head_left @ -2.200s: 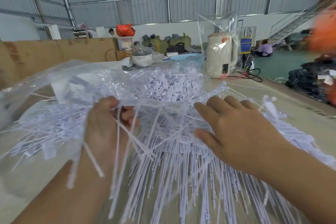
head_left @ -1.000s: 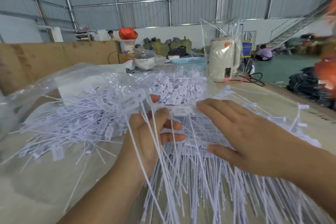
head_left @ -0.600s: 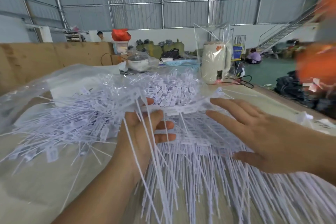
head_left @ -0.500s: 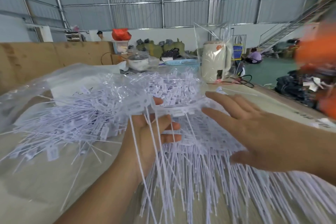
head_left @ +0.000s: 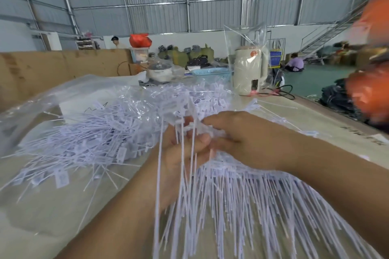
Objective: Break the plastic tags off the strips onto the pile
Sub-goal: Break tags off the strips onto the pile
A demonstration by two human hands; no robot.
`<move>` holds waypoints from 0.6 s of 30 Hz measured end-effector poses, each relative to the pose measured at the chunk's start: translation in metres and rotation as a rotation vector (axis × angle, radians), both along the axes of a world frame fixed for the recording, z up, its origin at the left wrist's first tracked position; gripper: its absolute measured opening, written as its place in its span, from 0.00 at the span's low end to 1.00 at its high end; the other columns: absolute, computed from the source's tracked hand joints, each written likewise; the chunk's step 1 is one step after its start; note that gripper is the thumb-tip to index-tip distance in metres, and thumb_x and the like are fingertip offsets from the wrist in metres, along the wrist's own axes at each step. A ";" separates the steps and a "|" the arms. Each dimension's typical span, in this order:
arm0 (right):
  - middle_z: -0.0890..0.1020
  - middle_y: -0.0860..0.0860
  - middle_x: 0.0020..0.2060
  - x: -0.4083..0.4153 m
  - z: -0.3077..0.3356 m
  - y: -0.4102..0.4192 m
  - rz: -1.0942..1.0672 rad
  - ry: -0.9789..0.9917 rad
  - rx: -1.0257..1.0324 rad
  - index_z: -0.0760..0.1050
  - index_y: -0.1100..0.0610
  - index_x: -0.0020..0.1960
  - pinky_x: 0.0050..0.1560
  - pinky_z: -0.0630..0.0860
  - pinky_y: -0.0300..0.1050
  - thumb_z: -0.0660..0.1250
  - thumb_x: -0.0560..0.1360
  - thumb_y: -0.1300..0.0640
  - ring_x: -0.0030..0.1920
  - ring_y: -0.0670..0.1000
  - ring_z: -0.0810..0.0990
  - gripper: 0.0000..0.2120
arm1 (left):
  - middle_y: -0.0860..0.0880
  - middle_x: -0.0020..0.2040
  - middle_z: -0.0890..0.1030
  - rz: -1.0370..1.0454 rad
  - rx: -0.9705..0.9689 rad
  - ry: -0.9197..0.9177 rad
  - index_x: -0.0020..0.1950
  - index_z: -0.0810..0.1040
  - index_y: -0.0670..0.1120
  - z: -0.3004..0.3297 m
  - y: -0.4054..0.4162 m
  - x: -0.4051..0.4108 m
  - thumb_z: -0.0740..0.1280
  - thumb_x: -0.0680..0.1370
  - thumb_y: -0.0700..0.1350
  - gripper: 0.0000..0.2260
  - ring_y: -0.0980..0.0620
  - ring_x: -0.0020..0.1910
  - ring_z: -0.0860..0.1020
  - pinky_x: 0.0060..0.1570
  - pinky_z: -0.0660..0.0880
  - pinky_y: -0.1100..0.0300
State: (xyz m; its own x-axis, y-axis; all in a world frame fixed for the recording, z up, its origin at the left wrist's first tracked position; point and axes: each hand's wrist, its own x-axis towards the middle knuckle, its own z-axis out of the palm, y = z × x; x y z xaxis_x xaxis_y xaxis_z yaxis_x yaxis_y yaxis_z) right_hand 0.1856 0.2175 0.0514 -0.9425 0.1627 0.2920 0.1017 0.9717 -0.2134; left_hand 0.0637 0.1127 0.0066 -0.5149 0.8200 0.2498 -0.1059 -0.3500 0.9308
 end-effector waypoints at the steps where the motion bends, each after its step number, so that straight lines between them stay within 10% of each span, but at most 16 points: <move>1: 0.76 0.49 0.44 0.003 0.000 0.003 -0.058 -0.011 0.078 0.71 0.52 0.50 0.48 0.75 0.53 0.60 0.81 0.50 0.45 0.51 0.76 0.06 | 0.45 0.46 0.79 -0.059 -0.006 0.016 0.61 0.77 0.37 -0.002 0.000 -0.004 0.62 0.78 0.31 0.12 0.47 0.45 0.79 0.46 0.78 0.53; 8: 0.73 0.42 0.37 0.030 0.024 0.021 -0.342 -0.217 0.293 0.68 0.40 0.39 0.44 0.73 0.47 0.57 0.79 0.53 0.41 0.47 0.74 0.12 | 0.45 0.41 0.78 -0.121 0.013 -0.344 0.52 0.78 0.45 0.003 -0.024 -0.055 0.71 0.60 0.39 0.20 0.50 0.33 0.75 0.29 0.74 0.61; 18: 0.73 0.40 0.41 0.034 0.037 0.019 -0.436 -0.246 0.373 0.75 0.41 0.52 0.42 0.69 0.42 0.52 0.72 0.39 0.43 0.48 0.73 0.17 | 0.52 0.30 0.79 0.512 -0.016 0.059 0.41 0.78 0.51 0.005 -0.022 -0.049 0.75 0.70 0.40 0.09 0.56 0.24 0.74 0.22 0.70 0.63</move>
State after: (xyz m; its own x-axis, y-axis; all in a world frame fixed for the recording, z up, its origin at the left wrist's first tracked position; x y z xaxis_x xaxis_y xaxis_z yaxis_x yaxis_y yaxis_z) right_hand 0.2195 0.2368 0.0884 -0.8591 0.4766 0.1865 0.5088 0.8343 0.2122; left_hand 0.0148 0.0907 0.0118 -0.8368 0.4707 0.2797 0.1277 -0.3288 0.9357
